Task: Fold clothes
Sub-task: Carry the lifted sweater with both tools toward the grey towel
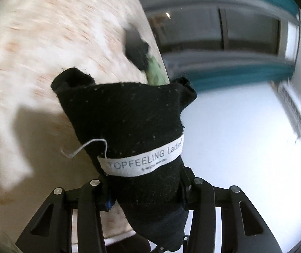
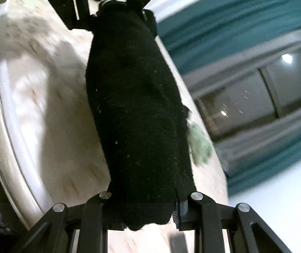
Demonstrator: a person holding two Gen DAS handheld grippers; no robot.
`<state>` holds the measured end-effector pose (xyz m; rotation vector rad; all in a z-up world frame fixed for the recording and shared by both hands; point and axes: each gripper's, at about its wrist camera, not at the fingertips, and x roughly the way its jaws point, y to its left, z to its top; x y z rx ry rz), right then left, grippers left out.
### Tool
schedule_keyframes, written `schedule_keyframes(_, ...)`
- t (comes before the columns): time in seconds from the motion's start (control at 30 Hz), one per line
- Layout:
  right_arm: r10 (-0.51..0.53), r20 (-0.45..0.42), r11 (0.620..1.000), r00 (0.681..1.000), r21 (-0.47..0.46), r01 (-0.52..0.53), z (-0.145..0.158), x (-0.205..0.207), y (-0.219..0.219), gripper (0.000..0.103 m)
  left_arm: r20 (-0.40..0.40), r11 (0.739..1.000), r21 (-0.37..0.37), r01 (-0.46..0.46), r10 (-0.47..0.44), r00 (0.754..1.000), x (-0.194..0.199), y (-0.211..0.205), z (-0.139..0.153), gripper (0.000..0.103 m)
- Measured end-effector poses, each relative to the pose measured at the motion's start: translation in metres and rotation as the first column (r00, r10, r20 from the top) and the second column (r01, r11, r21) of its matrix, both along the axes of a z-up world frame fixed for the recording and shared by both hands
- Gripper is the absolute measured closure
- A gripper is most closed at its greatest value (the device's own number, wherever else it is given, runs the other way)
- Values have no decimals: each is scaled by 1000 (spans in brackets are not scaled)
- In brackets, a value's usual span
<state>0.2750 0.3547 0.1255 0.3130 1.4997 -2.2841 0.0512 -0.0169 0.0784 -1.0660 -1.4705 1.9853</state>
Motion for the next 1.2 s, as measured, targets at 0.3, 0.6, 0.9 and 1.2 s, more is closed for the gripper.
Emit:
schedule_keyframes(0.3,-292,-78,953,953,-104,283,28,-8,140,79,-66,958,-57,281,-284,956,-57,190,58,58)
schedule_keyframes(0.6,-520,-118,852,846,-148,503,36,-45,229,79,-70,864,-67,499,-503,861,-136,363,75,58)
schedule_keyframes(0.9,-672,-47,729,739,-218,649,17,-65,322,79,-58,770,-192,608,-627,777,-212,510,79,58)
schedule_keyframes(1.2,-712,56,675,700,-222,704,-31,-101,350,77,-12,754,-398,522,-574,819,-265,560,46,26)
